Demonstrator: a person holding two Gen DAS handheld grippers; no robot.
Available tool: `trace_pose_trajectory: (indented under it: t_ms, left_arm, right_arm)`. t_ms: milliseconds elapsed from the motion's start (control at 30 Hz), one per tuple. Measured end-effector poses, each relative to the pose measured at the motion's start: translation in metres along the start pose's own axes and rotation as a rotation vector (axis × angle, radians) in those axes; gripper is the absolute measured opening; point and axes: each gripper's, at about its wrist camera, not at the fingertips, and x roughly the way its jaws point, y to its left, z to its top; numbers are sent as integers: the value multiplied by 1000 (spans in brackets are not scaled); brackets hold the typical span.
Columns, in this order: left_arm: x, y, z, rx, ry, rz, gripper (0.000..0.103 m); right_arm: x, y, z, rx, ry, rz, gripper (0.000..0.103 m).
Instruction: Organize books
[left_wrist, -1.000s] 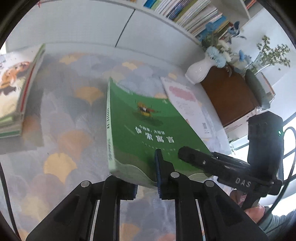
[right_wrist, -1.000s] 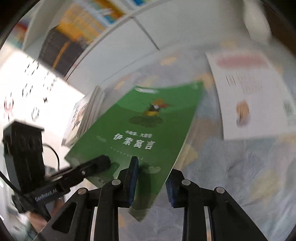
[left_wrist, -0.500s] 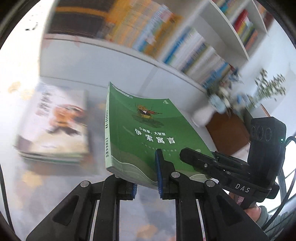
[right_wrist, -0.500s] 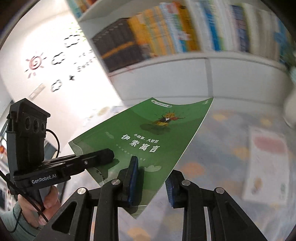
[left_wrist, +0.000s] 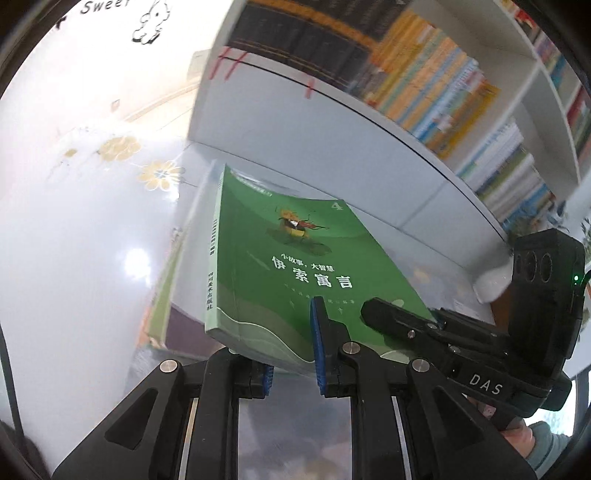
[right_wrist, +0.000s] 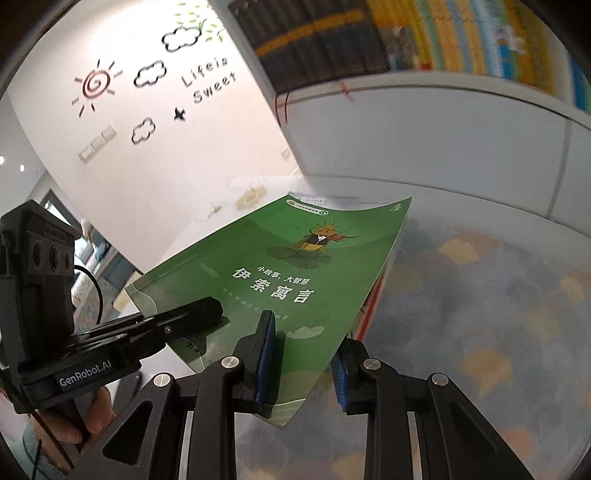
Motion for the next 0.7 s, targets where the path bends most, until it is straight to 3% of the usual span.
trace_pose_trajectory:
  t_ms: [267, 467, 567, 700]
  left_arm:
    - [9, 17, 5, -45, 15, 65, 26]
    - [-8, 41, -11, -132, 5, 168, 25]
    - [-23, 43, -13, -116, -7, 233, 25]
    - [-38, 34, -15, -95, -11, 226, 25]
  right_arm:
    - [39, -16, 14, 72, 50, 33, 27]
    - [51, -20, 8, 106, 106, 25, 28]
    - [51, -16, 10, 99, 122, 13, 33]
    - [52, -15, 11, 148, 133, 42, 53]
